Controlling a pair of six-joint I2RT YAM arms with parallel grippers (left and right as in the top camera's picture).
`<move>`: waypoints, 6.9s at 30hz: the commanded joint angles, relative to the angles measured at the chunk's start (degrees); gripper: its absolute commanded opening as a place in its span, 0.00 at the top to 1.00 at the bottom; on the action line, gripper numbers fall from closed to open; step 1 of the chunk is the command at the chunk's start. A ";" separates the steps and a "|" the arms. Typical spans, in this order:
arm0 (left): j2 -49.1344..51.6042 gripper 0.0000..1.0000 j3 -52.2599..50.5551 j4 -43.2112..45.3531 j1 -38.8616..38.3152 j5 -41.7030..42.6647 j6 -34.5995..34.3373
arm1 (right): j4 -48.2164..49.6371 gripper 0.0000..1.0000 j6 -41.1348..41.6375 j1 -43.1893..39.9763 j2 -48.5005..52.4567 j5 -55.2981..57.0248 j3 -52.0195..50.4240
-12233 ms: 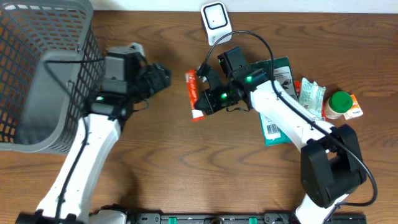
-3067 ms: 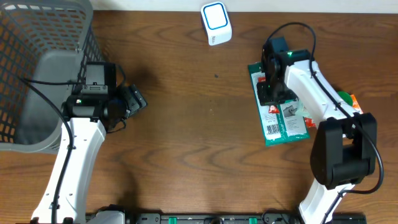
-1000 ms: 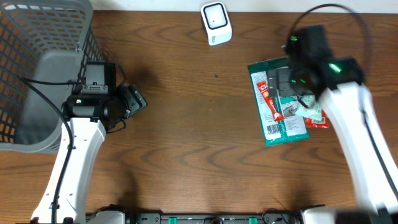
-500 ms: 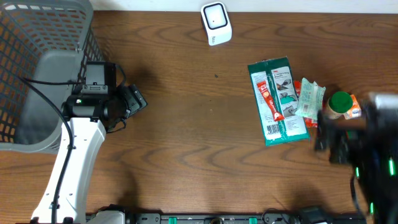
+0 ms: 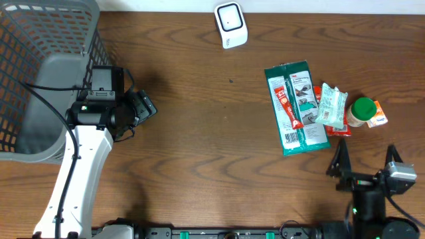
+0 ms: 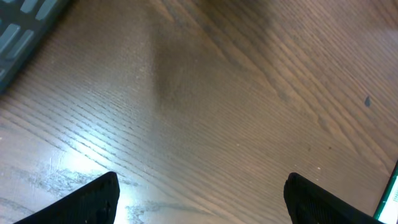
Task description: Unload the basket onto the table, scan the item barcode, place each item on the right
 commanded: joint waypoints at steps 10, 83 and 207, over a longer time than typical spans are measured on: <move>0.28 0.15 -0.15 -0.15 0.24 -0.13 0.37 | 44.78 0.01 2.56 -0.57 -1.51 -4.48 -22.34; -57.51 0.15 -0.37 -4.20 0.26 -1.27 3.50 | 21.44 0.01 1.25 -0.57 -1.51 -4.72 -29.33; -77.35 0.15 -63.08 42.64 0.24 -4.68 31.67 | 21.44 0.01 1.25 -0.57 -1.51 -4.72 -29.33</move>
